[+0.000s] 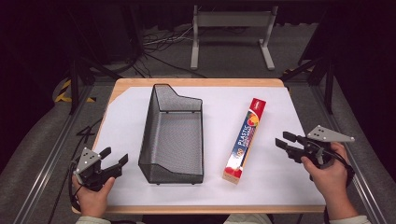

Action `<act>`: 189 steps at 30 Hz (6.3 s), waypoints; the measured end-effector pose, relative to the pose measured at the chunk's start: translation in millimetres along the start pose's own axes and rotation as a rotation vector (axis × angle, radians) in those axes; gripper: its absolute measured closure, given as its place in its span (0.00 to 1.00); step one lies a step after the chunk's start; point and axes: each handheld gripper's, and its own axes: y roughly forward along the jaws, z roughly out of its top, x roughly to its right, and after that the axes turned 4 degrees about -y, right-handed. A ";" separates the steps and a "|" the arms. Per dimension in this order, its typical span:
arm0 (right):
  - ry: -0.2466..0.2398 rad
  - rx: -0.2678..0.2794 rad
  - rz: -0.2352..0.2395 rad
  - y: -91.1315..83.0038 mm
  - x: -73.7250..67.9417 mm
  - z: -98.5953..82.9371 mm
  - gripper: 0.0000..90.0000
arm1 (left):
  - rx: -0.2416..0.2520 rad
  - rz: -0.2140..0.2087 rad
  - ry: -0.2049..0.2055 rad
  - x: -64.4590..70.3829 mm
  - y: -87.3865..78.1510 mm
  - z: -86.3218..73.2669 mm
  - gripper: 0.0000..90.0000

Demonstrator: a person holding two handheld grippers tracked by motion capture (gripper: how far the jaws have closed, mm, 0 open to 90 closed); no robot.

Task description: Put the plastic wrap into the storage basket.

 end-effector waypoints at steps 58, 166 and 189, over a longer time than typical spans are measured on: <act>-0.194 -0.518 0.309 142.0 -89.7 73.6 0.99 | -0.032 0.030 0.008 -0.8 1.4 -2.8 0.33; 0.002 -0.629 0.247 42.9 -35.1 9.6 0.66 | -0.045 0.036 0.018 4.2 14.4 2.3 0.32; 0.021 -0.083 0.066 13.7 -15.2 39.1 0.35 | -0.033 0.042 0.001 2.0 12.3 2.5 0.32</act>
